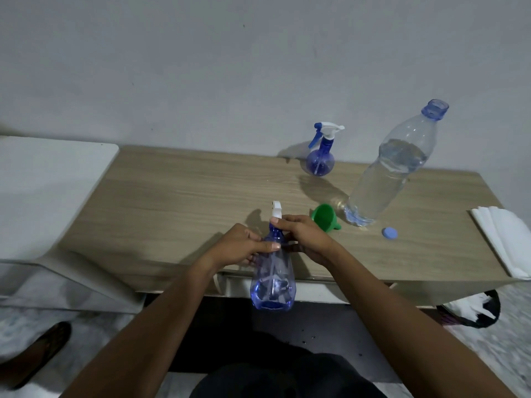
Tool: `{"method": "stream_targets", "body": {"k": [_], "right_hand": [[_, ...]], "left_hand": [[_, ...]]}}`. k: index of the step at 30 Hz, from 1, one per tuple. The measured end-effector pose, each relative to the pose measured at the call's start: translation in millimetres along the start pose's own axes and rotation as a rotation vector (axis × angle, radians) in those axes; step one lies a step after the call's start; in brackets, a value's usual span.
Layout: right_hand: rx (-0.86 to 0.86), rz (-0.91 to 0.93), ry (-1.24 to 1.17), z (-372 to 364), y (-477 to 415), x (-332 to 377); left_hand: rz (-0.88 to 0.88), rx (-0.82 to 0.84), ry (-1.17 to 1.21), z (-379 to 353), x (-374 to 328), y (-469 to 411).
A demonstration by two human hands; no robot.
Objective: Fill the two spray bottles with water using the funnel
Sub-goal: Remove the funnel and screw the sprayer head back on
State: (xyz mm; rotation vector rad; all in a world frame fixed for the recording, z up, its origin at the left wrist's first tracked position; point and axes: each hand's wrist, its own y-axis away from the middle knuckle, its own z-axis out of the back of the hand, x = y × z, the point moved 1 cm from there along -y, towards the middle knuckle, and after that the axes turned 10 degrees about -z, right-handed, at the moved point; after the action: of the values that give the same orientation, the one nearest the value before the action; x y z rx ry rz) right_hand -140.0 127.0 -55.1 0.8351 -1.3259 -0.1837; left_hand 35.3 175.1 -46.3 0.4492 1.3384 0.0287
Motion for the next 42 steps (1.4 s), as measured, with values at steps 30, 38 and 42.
{"method": "stream_targets", "body": {"k": [30, 38, 42], "right_hand": [[0.018, 0.03, -0.025, 10, -12, -2], [-0.107, 0.222, -0.035, 17, -7, 36], [-0.107, 0.363, -0.023, 29, -9, 72]], "left_hand": [[0.007, 0.015, -0.034, 4, 5, -9], [-0.147, -0.067, -0.046, 17, -15, -22], [-0.278, -0.016, 0.056, 29, -32, -43]]}}
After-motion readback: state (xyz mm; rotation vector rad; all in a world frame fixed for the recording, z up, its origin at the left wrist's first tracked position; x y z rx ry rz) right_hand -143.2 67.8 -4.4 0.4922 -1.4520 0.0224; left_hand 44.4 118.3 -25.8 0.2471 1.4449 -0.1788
